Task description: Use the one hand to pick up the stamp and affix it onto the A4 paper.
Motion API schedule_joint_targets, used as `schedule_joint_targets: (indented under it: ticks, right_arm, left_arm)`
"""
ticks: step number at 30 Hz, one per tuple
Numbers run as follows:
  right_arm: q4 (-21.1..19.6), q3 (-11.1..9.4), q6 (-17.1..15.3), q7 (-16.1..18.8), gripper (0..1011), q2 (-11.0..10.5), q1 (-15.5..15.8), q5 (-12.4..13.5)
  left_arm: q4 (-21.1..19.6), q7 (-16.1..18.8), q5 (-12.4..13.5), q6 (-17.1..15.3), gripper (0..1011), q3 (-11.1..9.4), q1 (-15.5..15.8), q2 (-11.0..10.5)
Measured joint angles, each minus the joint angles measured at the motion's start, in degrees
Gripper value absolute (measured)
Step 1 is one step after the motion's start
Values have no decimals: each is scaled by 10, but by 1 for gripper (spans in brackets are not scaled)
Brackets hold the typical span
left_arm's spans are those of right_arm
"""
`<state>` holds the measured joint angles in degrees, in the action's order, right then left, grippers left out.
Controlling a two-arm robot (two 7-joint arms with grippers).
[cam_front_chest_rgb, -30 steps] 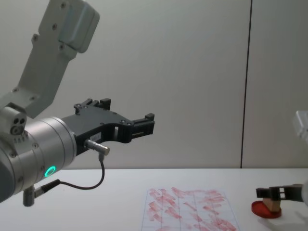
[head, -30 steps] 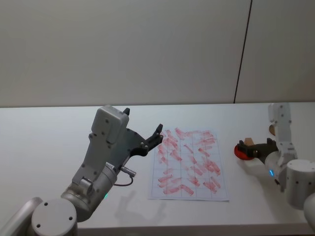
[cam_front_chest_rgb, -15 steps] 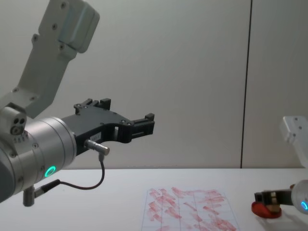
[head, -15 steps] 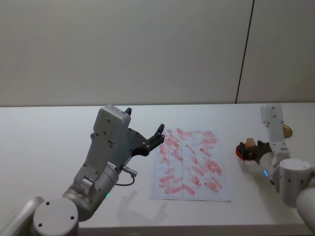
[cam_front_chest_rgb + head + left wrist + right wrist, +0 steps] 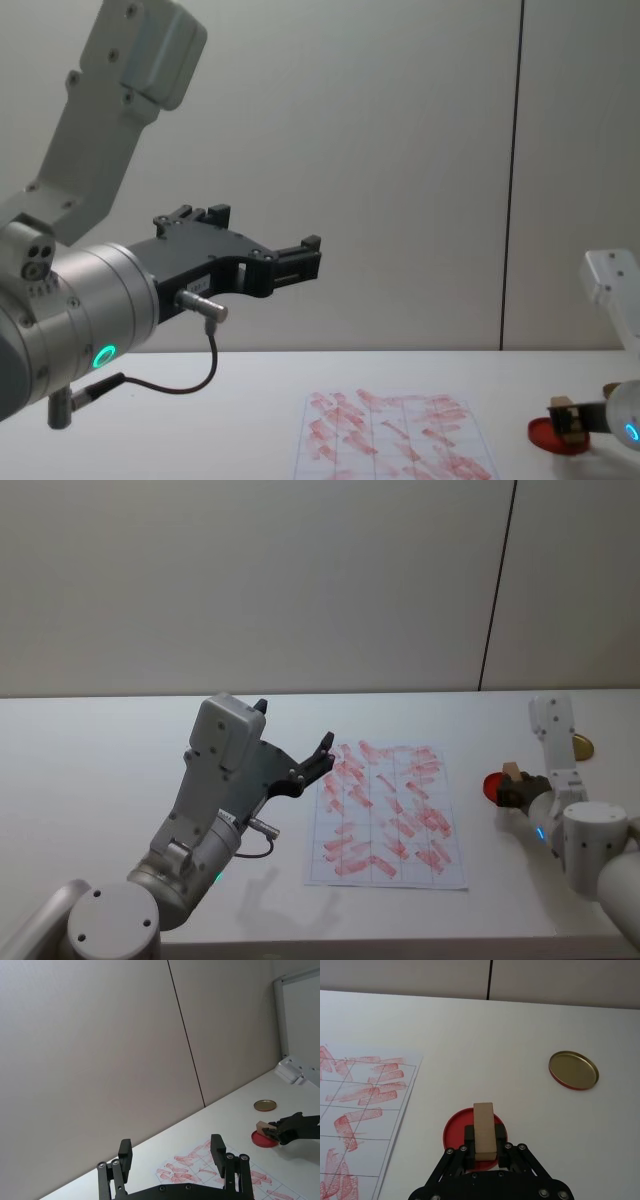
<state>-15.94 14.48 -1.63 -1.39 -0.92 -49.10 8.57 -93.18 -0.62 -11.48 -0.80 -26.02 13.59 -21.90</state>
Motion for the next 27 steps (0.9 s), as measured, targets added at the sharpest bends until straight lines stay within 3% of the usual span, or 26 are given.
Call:
schedule_joint_targets:
  ticks: [12, 27]
  right_arm:
    - [46, -8, 8, -7, 218, 5, -22, -3]
    - [71, -22, 30, -1, 217, 7, -35, -1]
  left_arm:
    - [0, 0, 0, 0, 993, 0, 0, 0]
    - [0, 0, 0, 0, 993, 0, 0, 0]
